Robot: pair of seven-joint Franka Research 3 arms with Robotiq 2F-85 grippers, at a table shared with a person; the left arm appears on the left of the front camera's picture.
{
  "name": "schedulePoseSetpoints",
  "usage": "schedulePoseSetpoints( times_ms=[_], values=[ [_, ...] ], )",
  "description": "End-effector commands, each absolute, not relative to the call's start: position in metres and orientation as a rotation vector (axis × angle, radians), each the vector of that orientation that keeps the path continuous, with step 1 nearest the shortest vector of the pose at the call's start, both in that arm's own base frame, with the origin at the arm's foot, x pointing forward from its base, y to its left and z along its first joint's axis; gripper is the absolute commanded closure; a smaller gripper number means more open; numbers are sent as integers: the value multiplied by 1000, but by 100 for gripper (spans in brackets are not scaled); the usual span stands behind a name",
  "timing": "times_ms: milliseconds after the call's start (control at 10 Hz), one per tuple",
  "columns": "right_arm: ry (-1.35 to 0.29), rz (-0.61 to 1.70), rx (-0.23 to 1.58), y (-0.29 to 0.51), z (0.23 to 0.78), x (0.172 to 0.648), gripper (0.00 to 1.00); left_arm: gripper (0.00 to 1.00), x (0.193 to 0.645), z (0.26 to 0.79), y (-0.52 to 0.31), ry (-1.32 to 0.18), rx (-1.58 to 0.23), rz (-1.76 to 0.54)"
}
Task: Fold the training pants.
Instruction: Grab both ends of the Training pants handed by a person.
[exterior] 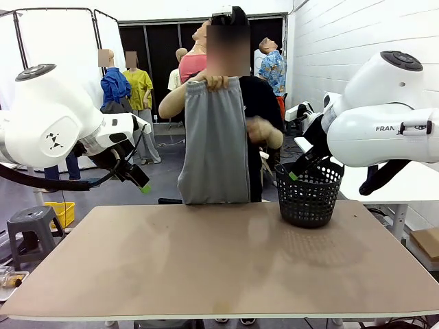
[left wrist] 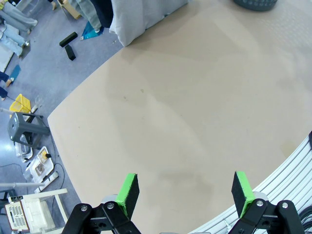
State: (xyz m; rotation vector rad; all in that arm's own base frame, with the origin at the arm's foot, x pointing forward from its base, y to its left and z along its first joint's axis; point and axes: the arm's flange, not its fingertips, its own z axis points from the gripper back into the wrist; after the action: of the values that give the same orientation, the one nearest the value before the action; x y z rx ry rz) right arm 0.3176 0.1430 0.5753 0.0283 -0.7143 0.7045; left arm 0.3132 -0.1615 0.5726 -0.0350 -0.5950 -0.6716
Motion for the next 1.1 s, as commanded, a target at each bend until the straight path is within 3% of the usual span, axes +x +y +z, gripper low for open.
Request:
schedulePoseSetpoints(
  times_ms=[0, 1000],
  values=[
    [-707, 705, 30, 143, 573, 320, 0, 0, 314, 572, -161, -593, -38, -672],
    [-707, 705, 30, 143, 573, 320, 0, 0, 314, 572, -161, -593, -38, -672]
  ],
)
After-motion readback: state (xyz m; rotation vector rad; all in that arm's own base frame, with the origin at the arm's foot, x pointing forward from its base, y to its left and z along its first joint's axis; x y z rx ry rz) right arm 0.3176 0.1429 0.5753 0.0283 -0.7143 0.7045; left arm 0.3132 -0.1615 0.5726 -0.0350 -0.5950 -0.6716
